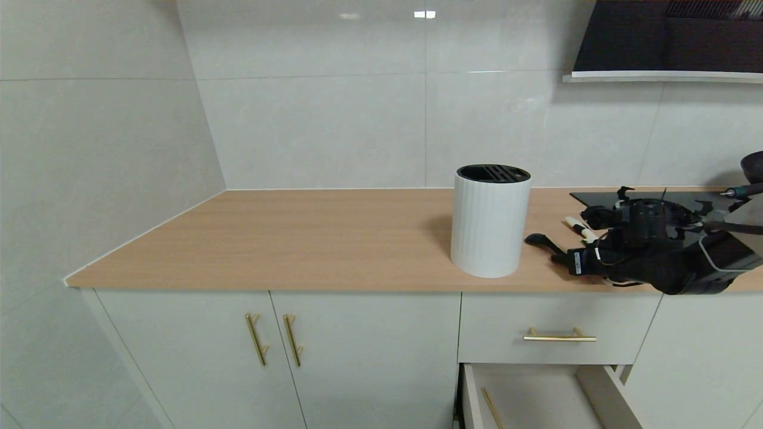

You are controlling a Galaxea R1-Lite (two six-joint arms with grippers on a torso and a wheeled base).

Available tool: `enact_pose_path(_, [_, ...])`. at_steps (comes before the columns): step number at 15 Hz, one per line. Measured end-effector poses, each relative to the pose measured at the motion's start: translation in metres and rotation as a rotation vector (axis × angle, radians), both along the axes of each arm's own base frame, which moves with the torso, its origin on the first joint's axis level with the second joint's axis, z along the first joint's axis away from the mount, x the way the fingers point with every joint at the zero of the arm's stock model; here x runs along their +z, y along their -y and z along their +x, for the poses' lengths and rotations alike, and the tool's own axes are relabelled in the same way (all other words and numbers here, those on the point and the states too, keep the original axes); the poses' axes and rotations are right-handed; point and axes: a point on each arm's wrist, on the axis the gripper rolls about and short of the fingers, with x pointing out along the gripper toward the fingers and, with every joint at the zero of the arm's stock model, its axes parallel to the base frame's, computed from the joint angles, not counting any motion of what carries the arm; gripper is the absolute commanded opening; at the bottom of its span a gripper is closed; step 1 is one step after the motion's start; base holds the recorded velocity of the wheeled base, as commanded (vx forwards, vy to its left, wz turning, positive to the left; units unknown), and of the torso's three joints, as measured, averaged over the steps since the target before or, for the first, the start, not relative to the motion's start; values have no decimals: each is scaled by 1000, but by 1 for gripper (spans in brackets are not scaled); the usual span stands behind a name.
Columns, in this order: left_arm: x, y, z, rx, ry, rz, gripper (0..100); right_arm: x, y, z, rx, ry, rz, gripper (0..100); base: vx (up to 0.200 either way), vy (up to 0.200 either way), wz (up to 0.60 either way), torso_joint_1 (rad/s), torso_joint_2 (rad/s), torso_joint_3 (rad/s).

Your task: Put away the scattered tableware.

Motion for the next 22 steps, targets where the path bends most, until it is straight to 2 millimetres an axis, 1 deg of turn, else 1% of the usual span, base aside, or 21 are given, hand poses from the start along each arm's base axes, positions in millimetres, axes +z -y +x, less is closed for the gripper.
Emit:
enact_pose_path(5, [0, 0, 0, 0, 0, 0, 100, -2, -3, 0, 4, -7, -1, 0, 0, 0, 0, 0, 0, 0])
enact_pose_path(7, [0, 0, 0, 0, 0, 0, 100, 1, -7, -2, -17, -11, 9, 0, 0, 0, 0, 0, 0, 0])
enact_pose_path(9, [0, 0, 0, 0, 0, 0, 100, 14, -11, -9, -75, -29, 49, 0, 0, 0, 0, 0, 0, 0])
enact_pose_path(10, [0, 0, 0, 0, 0, 0, 100, 25, -15, -17, -91, -35, 70, 0, 0, 0, 0, 0, 0, 0])
enact_pose_path(13, [0, 0, 0, 0, 0, 0, 100, 61, -23, -53, -98, -52, 97, 0, 0, 0, 0, 0, 0, 0])
enact_pose_path(14, [0, 0, 0, 0, 0, 0, 100, 72, -24, -70, -100, -64, 105, 0, 0, 0, 0, 0, 0, 0])
enact_pose_path(15, [0, 0, 0, 0, 0, 0, 100, 79, -25, -88, -102, -85, 112, 0, 0, 0, 0, 0, 0, 0])
enact_pose_path(19, [0, 0, 0, 0, 0, 0, 100, 95, -30, -159, -66, -130, 127, 0, 0, 0, 0, 0, 0, 0])
enact_pose_path(21, [0, 0, 0, 0, 0, 0, 100, 99, -33, -183, -41, -124, 130, 0, 0, 0, 0, 0, 0, 0])
enact_pose_path(22, [0, 0, 0, 0, 0, 0, 100, 96, -33, -193, -35, -138, 127, 0, 0, 0, 0, 0, 0, 0])
